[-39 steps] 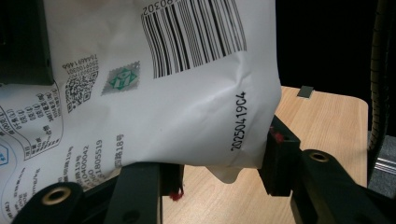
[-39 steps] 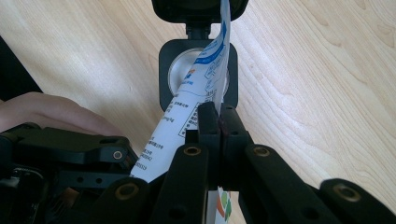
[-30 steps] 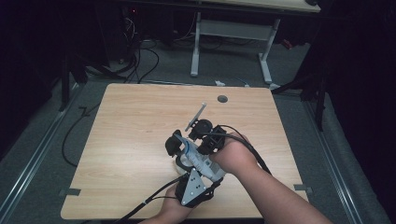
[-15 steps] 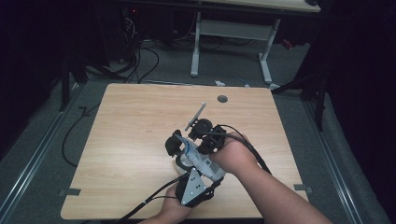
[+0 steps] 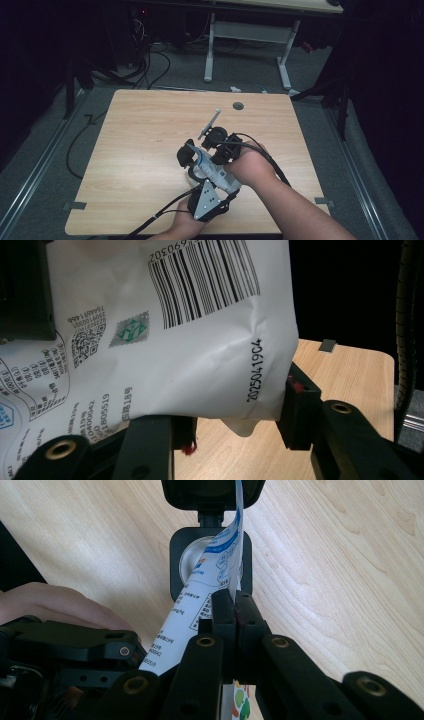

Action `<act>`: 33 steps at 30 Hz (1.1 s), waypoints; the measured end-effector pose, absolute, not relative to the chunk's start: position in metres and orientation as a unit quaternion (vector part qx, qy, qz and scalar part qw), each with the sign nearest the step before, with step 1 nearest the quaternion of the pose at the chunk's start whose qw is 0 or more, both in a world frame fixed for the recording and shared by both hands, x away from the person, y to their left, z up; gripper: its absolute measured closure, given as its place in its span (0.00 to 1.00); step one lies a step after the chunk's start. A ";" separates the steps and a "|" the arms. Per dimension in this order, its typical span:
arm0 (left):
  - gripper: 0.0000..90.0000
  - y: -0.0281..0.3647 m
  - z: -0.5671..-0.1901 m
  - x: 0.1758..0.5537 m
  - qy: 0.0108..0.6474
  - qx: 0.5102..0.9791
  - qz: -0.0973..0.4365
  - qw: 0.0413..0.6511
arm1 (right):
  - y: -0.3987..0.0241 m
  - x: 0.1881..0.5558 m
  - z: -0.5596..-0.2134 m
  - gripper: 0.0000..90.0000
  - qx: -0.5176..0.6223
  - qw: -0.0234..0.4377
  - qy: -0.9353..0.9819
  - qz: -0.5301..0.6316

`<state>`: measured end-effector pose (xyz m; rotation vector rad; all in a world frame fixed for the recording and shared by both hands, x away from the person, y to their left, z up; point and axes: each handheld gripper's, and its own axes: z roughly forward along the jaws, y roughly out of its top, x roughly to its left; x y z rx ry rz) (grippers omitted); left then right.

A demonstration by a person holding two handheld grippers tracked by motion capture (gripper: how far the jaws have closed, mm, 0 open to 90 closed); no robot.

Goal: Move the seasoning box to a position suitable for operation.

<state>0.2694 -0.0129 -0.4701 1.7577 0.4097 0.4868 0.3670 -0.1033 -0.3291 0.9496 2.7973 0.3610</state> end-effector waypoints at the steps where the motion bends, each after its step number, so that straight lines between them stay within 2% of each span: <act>1: 0.65 -0.013 -0.470 0.270 0.175 0.757 0.210 0.593 | -0.103 0.367 -0.329 1.00 0.319 0.083 0.936 0.121; 33: 0.65 -0.013 -0.469 0.270 0.176 0.755 0.211 0.596 | -0.103 0.367 -0.328 1.00 0.319 0.083 0.936 0.123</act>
